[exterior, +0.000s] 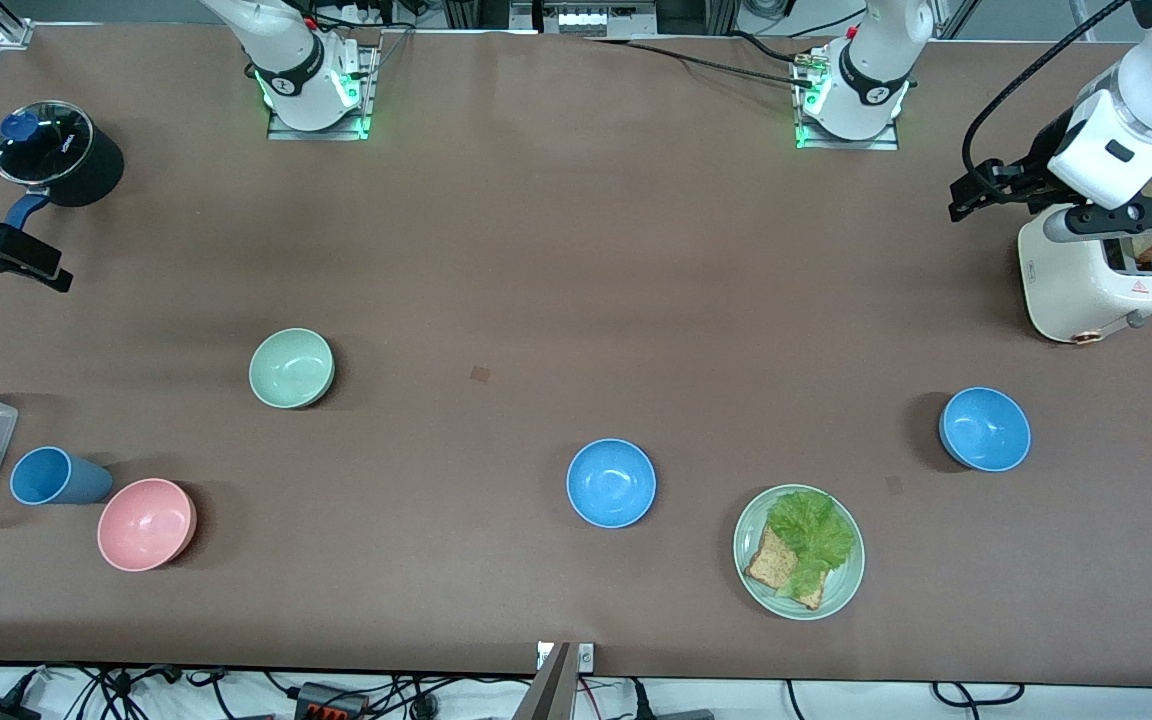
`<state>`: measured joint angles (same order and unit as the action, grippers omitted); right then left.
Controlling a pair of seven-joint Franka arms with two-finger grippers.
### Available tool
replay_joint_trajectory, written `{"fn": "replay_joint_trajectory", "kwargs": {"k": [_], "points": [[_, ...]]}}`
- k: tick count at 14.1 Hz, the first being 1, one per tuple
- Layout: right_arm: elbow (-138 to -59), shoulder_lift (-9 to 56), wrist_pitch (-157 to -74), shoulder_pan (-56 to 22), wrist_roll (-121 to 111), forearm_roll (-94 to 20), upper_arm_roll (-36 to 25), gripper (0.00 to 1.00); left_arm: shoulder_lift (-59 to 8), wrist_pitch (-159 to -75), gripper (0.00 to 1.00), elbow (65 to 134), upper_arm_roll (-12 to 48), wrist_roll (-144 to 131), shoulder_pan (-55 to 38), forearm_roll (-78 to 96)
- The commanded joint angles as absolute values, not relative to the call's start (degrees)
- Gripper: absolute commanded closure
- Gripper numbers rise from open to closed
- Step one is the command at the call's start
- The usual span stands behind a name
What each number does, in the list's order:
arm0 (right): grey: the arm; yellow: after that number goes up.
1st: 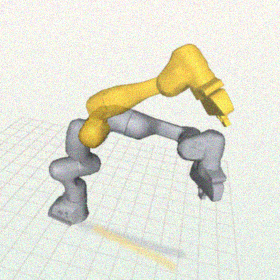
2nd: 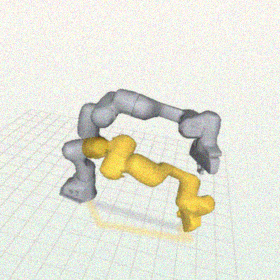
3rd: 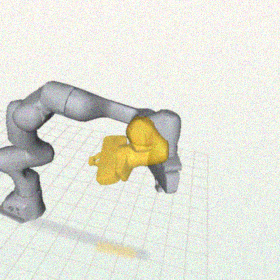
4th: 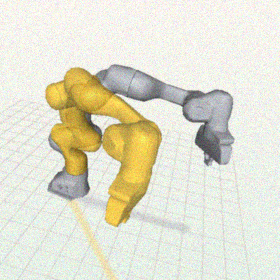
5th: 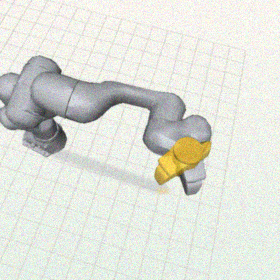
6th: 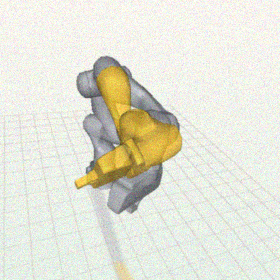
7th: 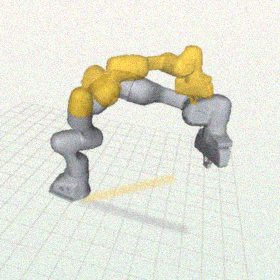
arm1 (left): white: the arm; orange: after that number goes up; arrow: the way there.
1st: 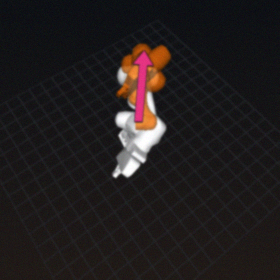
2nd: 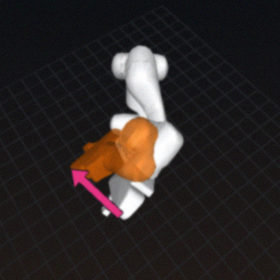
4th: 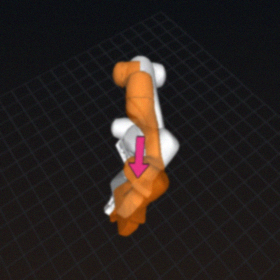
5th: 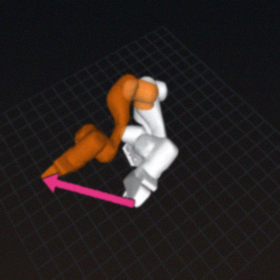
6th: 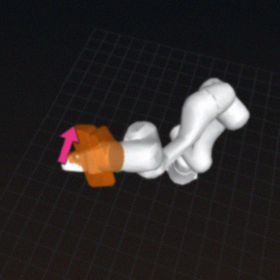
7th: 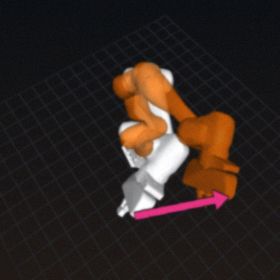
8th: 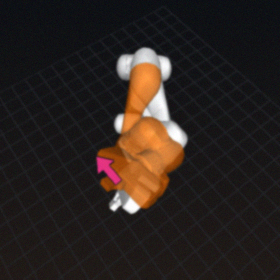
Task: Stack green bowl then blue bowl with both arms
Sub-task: 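Reach the right gripper down toward the pale green bowl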
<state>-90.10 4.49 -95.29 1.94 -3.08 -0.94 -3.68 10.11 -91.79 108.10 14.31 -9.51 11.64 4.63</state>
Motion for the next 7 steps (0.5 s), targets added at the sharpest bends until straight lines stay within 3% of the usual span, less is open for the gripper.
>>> {"fn": "replay_joint_trajectory", "kwargs": {"k": [1,7], "points": [[-91.93,2.64,-95.45,2.90,-3.44,-0.26,-2.64,0.00,9.41,-90.79,0.00,106.61,14.24,-8.09,11.87,6.06],[-91.93,2.72,-95.62,2.90,-3.51,-0.18,-2.64,0.00,6.68,-88.16,0.00,102.75,14.59,-8.17,11.60,5.98]]}}
